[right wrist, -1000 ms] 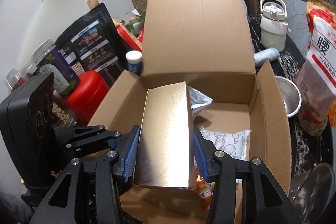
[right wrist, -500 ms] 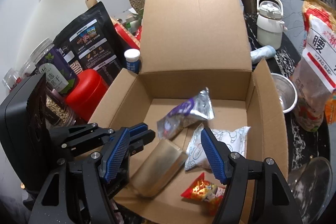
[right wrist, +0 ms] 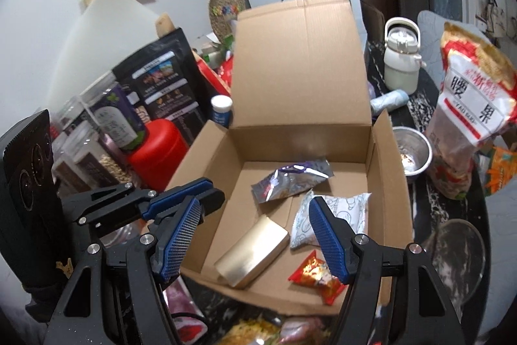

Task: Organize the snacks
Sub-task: 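Lower the gold box into the cardboard box and open the right tool, then withdraw both tools from the cardboard box back toward the snacks on the table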

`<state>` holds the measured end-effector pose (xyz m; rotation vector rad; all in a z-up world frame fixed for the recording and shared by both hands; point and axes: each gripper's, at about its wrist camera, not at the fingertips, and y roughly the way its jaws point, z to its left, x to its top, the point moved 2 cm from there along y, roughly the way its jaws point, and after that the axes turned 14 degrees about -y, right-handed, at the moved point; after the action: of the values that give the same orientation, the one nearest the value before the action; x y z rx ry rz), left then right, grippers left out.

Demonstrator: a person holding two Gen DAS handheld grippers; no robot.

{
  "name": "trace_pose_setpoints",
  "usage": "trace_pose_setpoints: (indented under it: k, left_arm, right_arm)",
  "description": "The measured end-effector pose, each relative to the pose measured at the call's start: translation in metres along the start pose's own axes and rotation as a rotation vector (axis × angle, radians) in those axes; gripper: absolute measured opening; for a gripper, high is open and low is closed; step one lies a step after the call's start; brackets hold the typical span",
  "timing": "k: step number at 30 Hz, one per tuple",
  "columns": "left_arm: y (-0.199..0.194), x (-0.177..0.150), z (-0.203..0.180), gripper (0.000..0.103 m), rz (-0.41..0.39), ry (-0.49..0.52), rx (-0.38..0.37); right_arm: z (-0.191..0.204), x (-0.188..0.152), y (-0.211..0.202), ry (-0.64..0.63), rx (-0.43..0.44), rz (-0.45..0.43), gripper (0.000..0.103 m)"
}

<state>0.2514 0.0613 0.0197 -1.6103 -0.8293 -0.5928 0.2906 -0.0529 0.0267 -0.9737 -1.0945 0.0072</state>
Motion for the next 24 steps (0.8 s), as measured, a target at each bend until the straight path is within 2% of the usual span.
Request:
trace_pose_setpoints:
  k: [8,15,20,24]
  left_arm:
    - [-0.035,-0.012,0.0,0.008,0.002,-0.053,0.055]
    - [-0.062,-0.031,-0.002,0.008,-0.028,-0.066,0.072]
    - [-0.076,-0.048,-0.004,0.008,-0.031,-0.069,0.074]
    - [-0.083,-0.066,-0.005,0.008,0.004,-0.087,0.047]
  right_arm:
    - [0.021,-0.012,-0.041,0.002,-0.032,-0.04,0.071]
    - [0.033,-0.032,-0.07,0.017,-0.074,-0.055,0.071]
    - [0.043,-0.049,-0.084,0.031,-0.087,-0.058,0.071]
    - [0.051,-0.065,-0.094,0.044,-0.104,-0.057,0.071]
